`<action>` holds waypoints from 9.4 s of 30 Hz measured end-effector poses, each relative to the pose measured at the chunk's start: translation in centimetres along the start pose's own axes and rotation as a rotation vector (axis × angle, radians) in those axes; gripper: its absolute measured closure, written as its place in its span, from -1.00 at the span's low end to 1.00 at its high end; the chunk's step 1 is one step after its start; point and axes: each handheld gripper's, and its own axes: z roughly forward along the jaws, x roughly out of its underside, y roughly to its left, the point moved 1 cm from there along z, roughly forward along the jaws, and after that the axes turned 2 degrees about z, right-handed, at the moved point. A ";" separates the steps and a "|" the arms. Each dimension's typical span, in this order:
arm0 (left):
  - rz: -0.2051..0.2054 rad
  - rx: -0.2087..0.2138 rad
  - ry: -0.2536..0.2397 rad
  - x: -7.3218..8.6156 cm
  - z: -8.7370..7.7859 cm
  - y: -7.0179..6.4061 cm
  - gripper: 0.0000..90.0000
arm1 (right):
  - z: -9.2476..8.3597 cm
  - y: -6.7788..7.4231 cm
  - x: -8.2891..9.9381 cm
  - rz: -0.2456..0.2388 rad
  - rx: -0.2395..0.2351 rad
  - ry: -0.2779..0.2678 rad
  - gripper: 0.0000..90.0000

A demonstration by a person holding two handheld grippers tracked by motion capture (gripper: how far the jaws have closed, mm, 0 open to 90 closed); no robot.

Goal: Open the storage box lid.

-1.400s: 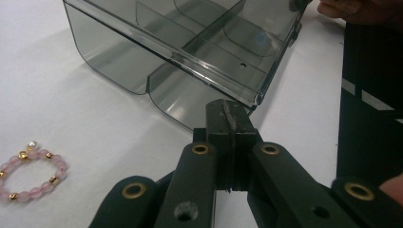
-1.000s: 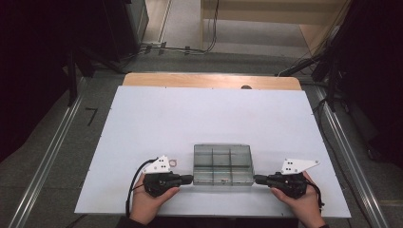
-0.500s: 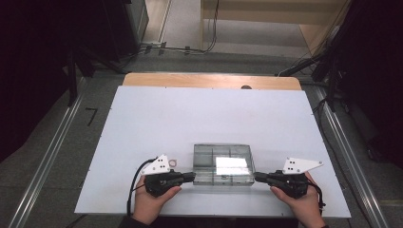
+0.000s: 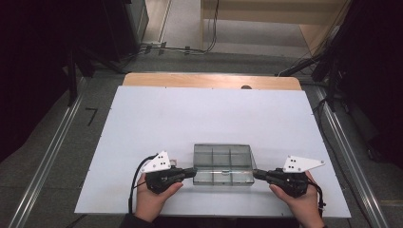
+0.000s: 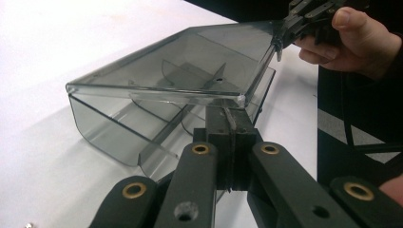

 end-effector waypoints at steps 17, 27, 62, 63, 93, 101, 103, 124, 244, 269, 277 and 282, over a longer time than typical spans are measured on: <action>-0.023 -0.048 -0.045 -1.8 -0.2 0.9 0.99 | -0.2 -0.6 -3.9 0.000 0.025 -0.042 0.96; -0.001 -0.105 -0.035 -3.0 0.1 2.2 0.29 | -0.3 -1.2 -6.1 -0.008 0.036 -0.068 0.96; -0.117 -0.154 -0.058 -3.5 3.9 5.7 0.30 | 0.4 -3.1 -6.2 0.000 0.057 -0.107 0.96; -0.120 -0.153 -0.059 -3.5 3.9 5.7 0.30 | 0.4 -3.2 -6.1 -0.005 0.055 -0.104 0.95; -0.183 -0.172 -0.097 -3.3 4.2 6.4 0.41 | 4.8 -6.3 -3.7 0.104 0.155 -0.072 0.31; -0.217 -0.193 -0.102 -2.6 4.3 6.4 0.42 | 4.9 -6.3 -3.6 0.140 0.164 -0.104 0.47; -0.220 -0.195 -0.100 -2.5 4.2 6.4 0.44 | 4.9 -6.3 -3.5 0.147 0.158 -0.110 0.48; -0.235 -0.215 -0.112 -2.4 4.9 7.1 0.57 | 5.5 -7.0 -3.3 0.154 0.167 -0.138 0.61; -0.487 -0.275 0.071 -1.5 5.3 7.7 -0.37 | 8.1 -7.4 -1.9 0.421 0.128 -0.036 -0.43; -0.293 -0.193 0.044 -2.4 2.1 6.2 -0.96 | 3.8 -5.3 -2.0 0.193 0.145 -0.117 -0.85; -0.255 -0.194 0.061 -2.5 1.4 5.8 -0.99 | 1.9 -4.7 -1.5 0.156 0.161 -0.124 -0.98; -0.229 -0.197 0.074 -2.4 0.9 5.6 -1.00 | 0.8 -4.5 -1.2 0.132 0.186 -0.140 -1.00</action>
